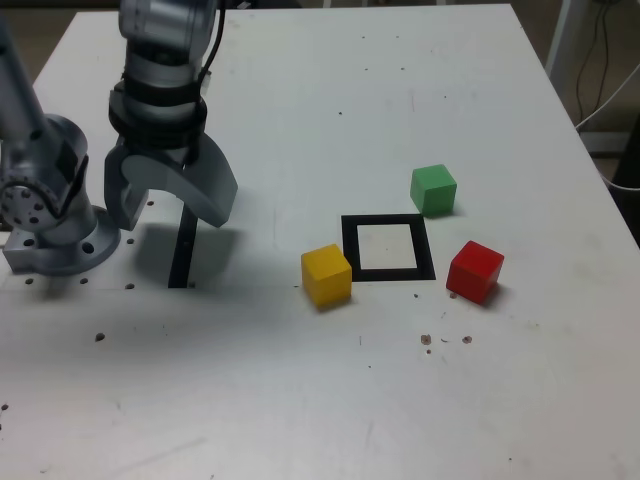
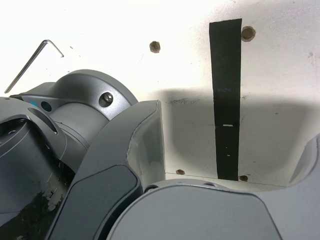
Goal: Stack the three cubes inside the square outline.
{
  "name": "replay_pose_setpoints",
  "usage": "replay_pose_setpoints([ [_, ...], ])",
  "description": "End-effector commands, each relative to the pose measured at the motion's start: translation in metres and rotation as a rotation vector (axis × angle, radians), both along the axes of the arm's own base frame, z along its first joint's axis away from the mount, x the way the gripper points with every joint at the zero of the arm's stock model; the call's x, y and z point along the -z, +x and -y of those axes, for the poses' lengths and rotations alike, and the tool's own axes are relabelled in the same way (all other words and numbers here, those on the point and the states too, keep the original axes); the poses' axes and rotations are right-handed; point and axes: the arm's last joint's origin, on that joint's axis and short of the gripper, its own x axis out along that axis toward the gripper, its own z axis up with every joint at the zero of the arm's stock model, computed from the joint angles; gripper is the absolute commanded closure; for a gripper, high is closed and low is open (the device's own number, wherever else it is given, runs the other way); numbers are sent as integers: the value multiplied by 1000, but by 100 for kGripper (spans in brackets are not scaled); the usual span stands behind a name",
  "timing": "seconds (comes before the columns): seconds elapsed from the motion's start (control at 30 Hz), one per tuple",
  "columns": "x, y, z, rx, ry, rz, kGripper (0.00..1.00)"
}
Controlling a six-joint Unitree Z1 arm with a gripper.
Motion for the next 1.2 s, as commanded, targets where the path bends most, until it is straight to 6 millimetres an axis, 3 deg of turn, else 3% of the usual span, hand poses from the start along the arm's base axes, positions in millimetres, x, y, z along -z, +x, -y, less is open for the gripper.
replay_pose_setpoints([
  [0.0,1,1,0,0,2,-2,0],
  [1.17,-12,1,1,-4,-6,3,0],
])
